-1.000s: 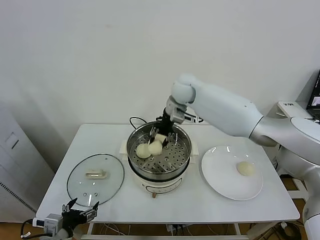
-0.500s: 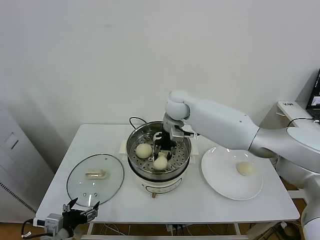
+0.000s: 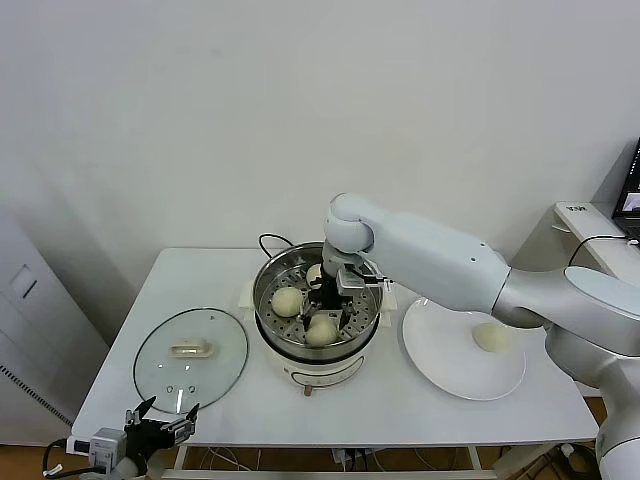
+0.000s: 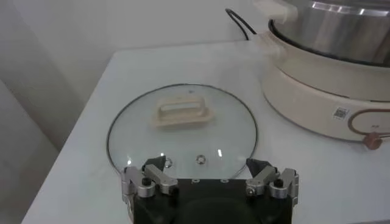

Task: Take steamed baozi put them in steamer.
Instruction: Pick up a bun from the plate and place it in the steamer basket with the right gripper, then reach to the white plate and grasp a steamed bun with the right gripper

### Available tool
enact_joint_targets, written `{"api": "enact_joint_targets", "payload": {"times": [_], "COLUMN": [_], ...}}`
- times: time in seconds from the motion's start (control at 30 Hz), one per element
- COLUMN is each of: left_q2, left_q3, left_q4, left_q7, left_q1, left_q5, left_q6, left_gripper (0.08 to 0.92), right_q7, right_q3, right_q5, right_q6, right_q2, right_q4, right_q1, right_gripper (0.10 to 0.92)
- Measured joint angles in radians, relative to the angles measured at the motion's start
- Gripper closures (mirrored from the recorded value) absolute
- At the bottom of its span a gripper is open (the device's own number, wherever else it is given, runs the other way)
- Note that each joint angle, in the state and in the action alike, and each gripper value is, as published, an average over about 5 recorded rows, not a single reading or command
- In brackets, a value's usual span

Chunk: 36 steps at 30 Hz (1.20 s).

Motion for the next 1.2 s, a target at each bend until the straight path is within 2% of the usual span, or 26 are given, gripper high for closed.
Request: {"api": "enact_joint_targets", "payload": {"times": [0.13, 0.63, 1.0, 1.2], "left_q2": [0.0, -0.006, -0.007, -0.009], "left_q3": [-0.001, -0.01, -0.022, -0.024], "left_q4": [0.0, 0.0, -0.007, -0.013], "left_q7": [0.0, 0.001, 0.001, 0.0], "left_q1": [0.0, 0.011, 0.008, 0.007], "left_q5": [0.0, 0.0, -0.003, -0.004], "left_q6": [0.0, -0.002, 0.0, 0.003], "left_gripper": [0.177, 0.177, 0.177, 0.177], "right_q7": [0.006, 0.006, -0.007, 0.002], "right_q3": [0.024, 0.082, 0.119, 0.181], "right_q5": [-0.002, 0.077, 0.075, 0.025], "right_q6": [0.0, -0.013, -0.282, -0.364], "right_q2": [-0.006, -0.14, -0.301, -0.35], "right_q4": [-0.014, -0.233, -0.393, -0.455], "right_q1": [0.012, 0.129, 0.076, -0.012], "right_gripper": [0.207, 0.203, 0.203, 0.203]}}
